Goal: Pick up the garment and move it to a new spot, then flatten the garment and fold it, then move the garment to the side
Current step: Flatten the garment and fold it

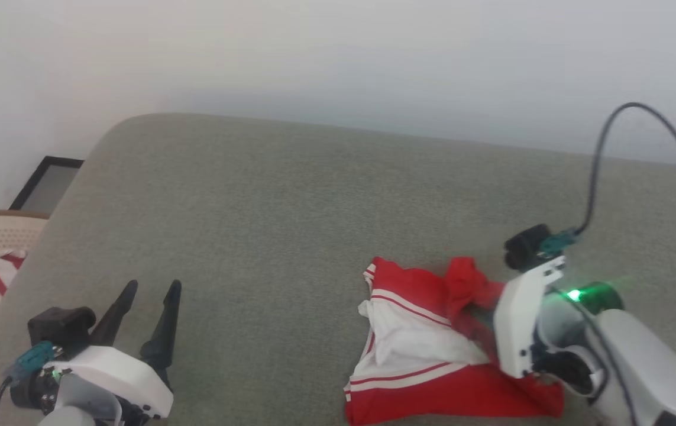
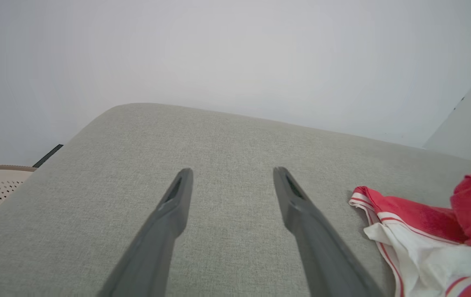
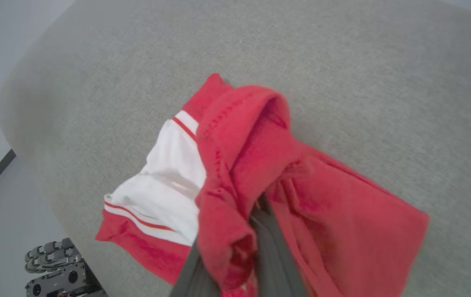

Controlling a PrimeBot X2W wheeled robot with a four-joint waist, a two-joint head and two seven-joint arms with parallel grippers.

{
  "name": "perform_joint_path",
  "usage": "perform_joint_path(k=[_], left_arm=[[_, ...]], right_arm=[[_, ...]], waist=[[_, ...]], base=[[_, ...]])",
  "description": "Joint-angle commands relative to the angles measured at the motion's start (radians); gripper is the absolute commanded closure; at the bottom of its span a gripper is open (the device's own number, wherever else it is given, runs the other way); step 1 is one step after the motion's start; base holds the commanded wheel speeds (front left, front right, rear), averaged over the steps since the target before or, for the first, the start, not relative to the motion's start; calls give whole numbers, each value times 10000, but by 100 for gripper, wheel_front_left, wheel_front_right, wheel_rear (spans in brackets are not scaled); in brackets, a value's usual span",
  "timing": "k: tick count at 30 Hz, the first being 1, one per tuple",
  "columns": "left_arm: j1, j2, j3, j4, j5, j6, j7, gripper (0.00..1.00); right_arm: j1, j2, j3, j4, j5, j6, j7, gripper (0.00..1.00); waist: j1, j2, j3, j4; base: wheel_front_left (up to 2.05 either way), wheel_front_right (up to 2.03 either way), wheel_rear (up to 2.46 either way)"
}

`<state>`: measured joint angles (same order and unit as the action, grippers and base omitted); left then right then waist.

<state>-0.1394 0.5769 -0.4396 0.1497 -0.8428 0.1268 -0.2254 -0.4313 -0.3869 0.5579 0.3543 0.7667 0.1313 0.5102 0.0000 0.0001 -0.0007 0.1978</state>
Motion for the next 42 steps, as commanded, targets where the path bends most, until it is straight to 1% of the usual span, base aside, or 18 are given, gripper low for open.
perform_joint_path(k=[1, 4, 5, 6, 8, 9, 10, 11, 12, 13, 14, 17, 21, 25, 28, 35, 42], left_arm=[[-121, -40, -20, 20, 180, -34, 16, 0], [-322, -104, -129, 91, 179, -106, 81, 0], [-370, -145, -172, 142, 188, -136, 89, 0], [-370, -145, -172, 142, 188, -136, 89, 0], [-441, -184, -216, 191, 178, -175, 109, 0], [-483, -194, -230, 217, 194, -186, 112, 0], [-524, -215, -247, 240, 195, -194, 107, 0], [-537, -225, -249, 257, 184, -209, 102, 0], [-534, -230, -247, 279, 170, -227, 93, 0], [-518, -232, -242, 303, 154, -233, 82, 0], [-506, -235, -218, 319, 123, -230, 61, 0], [-420, -195, -141, 339, 41, -236, 29, 0], [-289, -142, -56, 354, 14, -236, -41, 0], [-251, -66, 23, 344, -28, -195, -74, 0], [-166, -24, 64, 320, -24, -167, -103, 0], [52, 83, 218, 272, -39, -101, -178, 0], [331, 189, 380, 235, -72, -36, -238, 0]], right_arm=[[-86, 92, 88, 54, -35, -14, -80, 100], [-421, 578, 536, 725, -288, -11, -372, 100], [-528, 854, 712, 1177, -286, -11, -575, 100], [-528, 854, 712, 1177, -286, -11, -575, 100], [-679, 1053, 875, 1626, -353, -11, -715, 100], [-745, 1132, 961, 1809, -367, -11, -804, 97], [-801, 1211, 1056, 2016, -348, -11, -860, 82], [-845, 1282, 1154, 2158, -298, -11, -924, 75], [-908, 1322, 1244, 2272, -246, -11, -961, 64], [-970, 1369, 1305, 2363, -156, -11, -1077, 24], [-1018, 1423, 1354, 2466, -92, -11, -1126, 0], [-1175, 1448, 1593, 2574, 86, -11, -1277, 0], [-1372, 1283, 1844, 2473, 324, -11, -1504, 0], [-1489, 979, 1954, 2175, 516, -11, -1783, 0], [-1480, 603, 1872, 1925, 530, -11, -2089, 0], [-1220, -255, 1156, 1529, 288, -11, -3011, 0], [-634, -858, -60, 1339, 75, -11, -3809, 0]], waist=[[0, -1, -7, 109], [0, -1, 2, 308], [0, -1, 0, 381], [0, -1, 0, 381], [0, -1, 10, 436], [0, -1, 14, 460], [0, -1, 17, 482], [0, -1, 20, 492], [0, -1, 22, 493], [0, -1, 24, 486], [0, -1, 23, 470], [0, -1, 8, 381], [0, -1, -27, 201], [0, -1, -69, -17], [0, -1, -91, -197], [0, -1, -153, -732], [0, -1, -202, -1249]], base=[[0, 0, 0], [0, 0, 0], [0, 0, 0], [0, 0, 0], [0, 0, 0], [0, 0, 0], [0, 0, 0], [0, 0, 0], [0, 0, 0], [0, 0, 0], [0, 0, 0], [0, 0, 0], [0, 0, 0], [0, 0, 0], [0, 0, 0], [0, 0, 0], [0, 0, 0]])
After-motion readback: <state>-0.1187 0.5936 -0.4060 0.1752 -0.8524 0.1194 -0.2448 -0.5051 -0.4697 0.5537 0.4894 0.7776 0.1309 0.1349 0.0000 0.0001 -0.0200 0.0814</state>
